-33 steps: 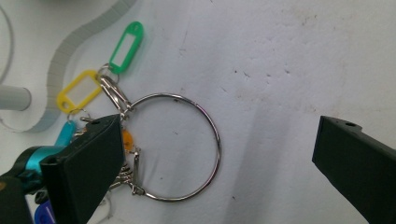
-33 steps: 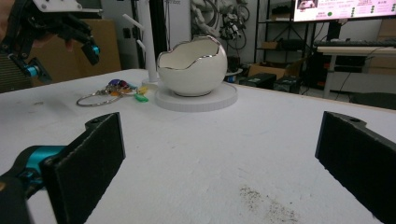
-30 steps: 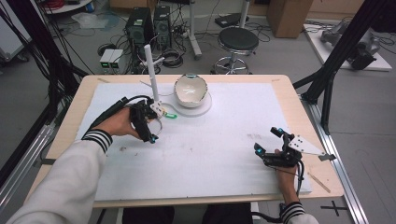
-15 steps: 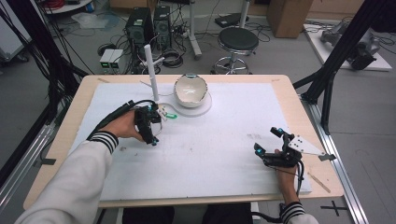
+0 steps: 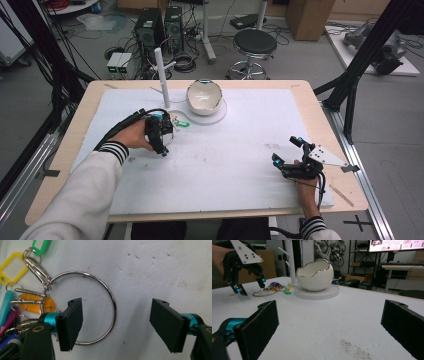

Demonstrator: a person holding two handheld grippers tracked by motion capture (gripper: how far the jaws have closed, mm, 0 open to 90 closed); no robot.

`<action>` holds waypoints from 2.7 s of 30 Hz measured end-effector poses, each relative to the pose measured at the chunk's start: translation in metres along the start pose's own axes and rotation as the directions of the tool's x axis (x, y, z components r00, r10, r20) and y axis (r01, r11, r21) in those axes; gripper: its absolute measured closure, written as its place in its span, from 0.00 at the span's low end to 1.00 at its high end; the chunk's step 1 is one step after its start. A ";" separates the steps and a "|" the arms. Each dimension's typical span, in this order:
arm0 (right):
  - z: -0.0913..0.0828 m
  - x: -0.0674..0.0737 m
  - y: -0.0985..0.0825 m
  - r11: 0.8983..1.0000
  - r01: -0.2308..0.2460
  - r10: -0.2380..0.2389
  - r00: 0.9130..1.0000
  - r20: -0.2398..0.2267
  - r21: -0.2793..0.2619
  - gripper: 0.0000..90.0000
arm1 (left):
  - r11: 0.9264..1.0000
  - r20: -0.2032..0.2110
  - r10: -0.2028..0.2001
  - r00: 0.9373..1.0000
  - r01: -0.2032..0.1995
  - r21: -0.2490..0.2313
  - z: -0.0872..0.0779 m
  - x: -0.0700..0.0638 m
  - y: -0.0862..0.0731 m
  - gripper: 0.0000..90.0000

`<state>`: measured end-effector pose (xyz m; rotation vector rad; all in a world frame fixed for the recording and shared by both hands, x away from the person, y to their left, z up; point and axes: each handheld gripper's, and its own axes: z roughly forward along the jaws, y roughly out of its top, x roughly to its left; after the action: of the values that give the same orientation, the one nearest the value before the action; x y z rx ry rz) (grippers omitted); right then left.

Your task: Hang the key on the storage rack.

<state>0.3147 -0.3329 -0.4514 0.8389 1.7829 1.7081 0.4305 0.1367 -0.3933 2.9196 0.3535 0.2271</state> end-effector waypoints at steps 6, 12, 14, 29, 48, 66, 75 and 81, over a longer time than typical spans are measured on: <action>0.000 0.000 0.000 1.000 -0.003 0.003 1.000 -0.002 0.002 0.01 | 0.999 -0.018 -0.020 1.000 0.021 0.028 0.001 0.002 -0.001 0.38; 0.000 0.001 0.000 1.000 0.000 0.000 1.000 -0.001 0.001 0.01 | 0.999 -0.011 -0.018 1.000 0.019 0.049 0.000 0.003 -0.002 0.49; 0.000 0.001 0.000 1.000 -0.001 0.001 1.000 0.000 0.001 0.01 | 0.998 -0.005 -0.022 1.000 0.023 0.053 0.000 0.004 -0.002 0.56; 0.000 0.001 0.000 1.000 0.006 -0.006 1.000 -0.002 0.002 0.01 | 0.996 -0.002 -0.018 1.000 0.018 0.090 0.003 0.003 0.000 0.74; 0.000 0.001 0.000 1.000 0.005 -0.005 1.000 -0.001 -0.002 0.01 | 0.993 0.018 0.011 1.000 -0.014 0.120 0.009 0.001 0.002 0.91; 0.000 0.000 0.000 1.000 0.007 -0.007 1.000 -0.002 -0.001 0.01 | 0.991 0.038 0.015 0.999 -0.020 0.133 0.010 0.002 0.003 0.94; 0.000 0.001 0.000 1.000 0.000 0.000 1.000 0.000 0.000 0.01 | 0.995 0.031 0.019 0.999 -0.022 0.098 0.003 0.004 0.001 0.95; 0.000 0.001 0.000 1.000 0.000 0.000 1.000 0.000 0.000 0.01 | 0.999 -0.034 -0.039 0.999 0.040 0.019 -0.017 0.009 -0.002 0.95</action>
<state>0.3143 -0.3325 -0.4515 0.8387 1.7828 1.7084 0.4353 0.1439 -0.3760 2.9279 0.4209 0.2688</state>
